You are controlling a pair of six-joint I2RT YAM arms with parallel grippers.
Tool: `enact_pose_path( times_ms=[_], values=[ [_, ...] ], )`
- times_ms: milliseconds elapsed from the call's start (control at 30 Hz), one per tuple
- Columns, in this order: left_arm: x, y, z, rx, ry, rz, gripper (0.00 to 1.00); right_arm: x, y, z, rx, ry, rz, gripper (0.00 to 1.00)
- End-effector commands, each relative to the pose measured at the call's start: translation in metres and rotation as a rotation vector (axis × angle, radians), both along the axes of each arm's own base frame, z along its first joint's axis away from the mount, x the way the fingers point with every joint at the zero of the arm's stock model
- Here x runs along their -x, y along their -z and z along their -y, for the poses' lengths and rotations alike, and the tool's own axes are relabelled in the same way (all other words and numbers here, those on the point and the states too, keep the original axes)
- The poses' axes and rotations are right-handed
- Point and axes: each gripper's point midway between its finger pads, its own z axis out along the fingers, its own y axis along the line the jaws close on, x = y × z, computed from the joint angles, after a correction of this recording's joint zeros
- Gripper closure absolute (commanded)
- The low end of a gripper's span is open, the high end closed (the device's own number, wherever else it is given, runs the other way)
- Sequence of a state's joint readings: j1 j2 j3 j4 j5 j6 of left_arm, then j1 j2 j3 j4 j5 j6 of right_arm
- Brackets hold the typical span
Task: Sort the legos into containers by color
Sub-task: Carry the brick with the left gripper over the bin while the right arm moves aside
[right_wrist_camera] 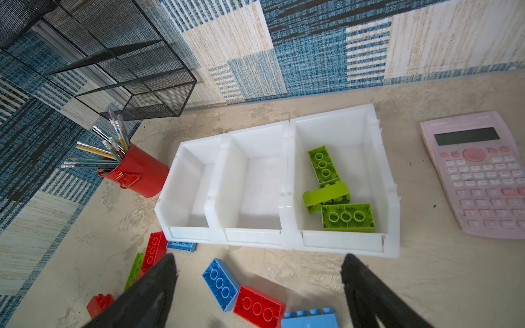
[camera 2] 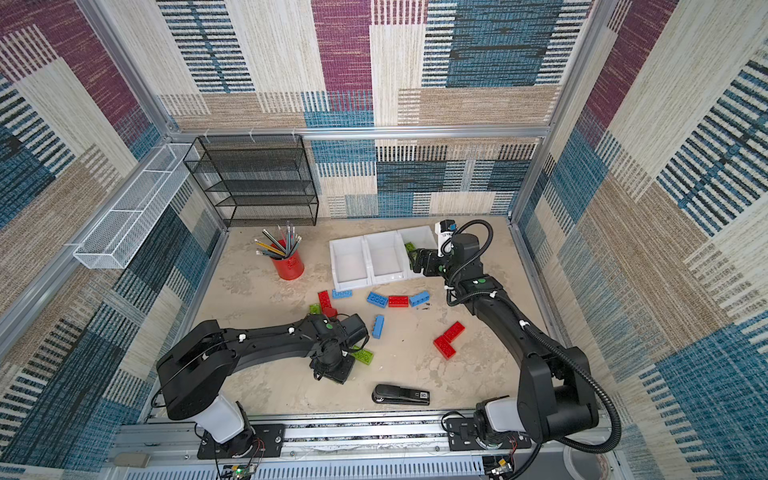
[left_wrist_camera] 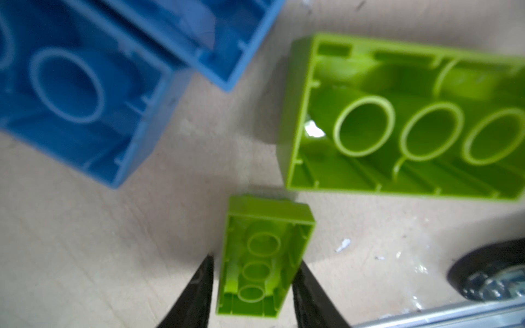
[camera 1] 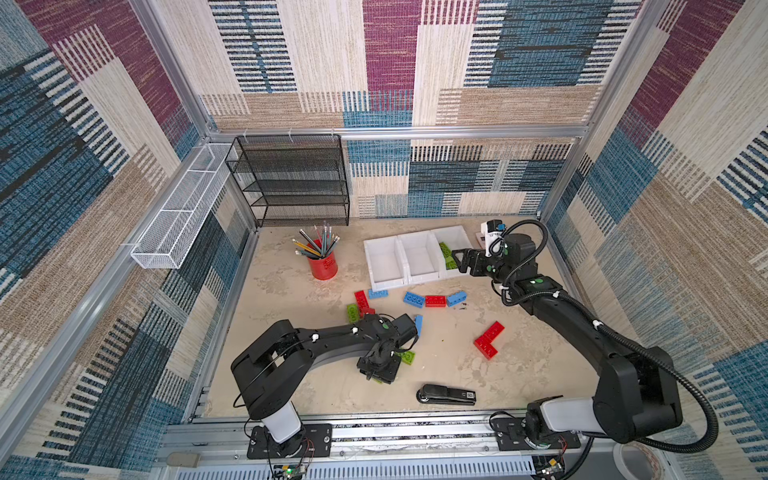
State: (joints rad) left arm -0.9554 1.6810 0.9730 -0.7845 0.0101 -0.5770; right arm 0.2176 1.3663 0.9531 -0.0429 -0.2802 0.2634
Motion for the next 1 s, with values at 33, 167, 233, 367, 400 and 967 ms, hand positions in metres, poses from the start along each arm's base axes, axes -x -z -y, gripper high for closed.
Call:
enact_pose_path(
  times_ms=[33,167,233,367,400,967],
  values=[
    [-0.009,-0.002,0.001,0.003,-0.014,0.045,0.69,0.000,-0.012,-0.003,-0.011,-0.012,0.046,0.08],
    [-0.013,-0.014,0.002,0.011,-0.013,0.074,0.70,0.002,-0.016,-0.003,-0.020,-0.015,0.051,0.08],
    [-0.017,-0.022,0.005,0.024,-0.010,0.090,0.70,0.005,-0.018,-0.003,-0.026,-0.016,0.052,0.08],
    [-0.024,-0.043,0.015,0.066,-0.003,0.124,0.70,0.011,-0.020,-0.003,-0.034,-0.021,0.054,0.08],
    [-0.026,-0.048,0.017,0.079,0.000,0.133,0.70,0.014,-0.020,-0.003,-0.034,-0.022,0.056,0.08],
    [-0.139,-0.150,0.119,0.349,0.061,0.337,0.71,0.082,-0.022,0.010,-0.141,-0.011,0.176,0.09]
  ],
)
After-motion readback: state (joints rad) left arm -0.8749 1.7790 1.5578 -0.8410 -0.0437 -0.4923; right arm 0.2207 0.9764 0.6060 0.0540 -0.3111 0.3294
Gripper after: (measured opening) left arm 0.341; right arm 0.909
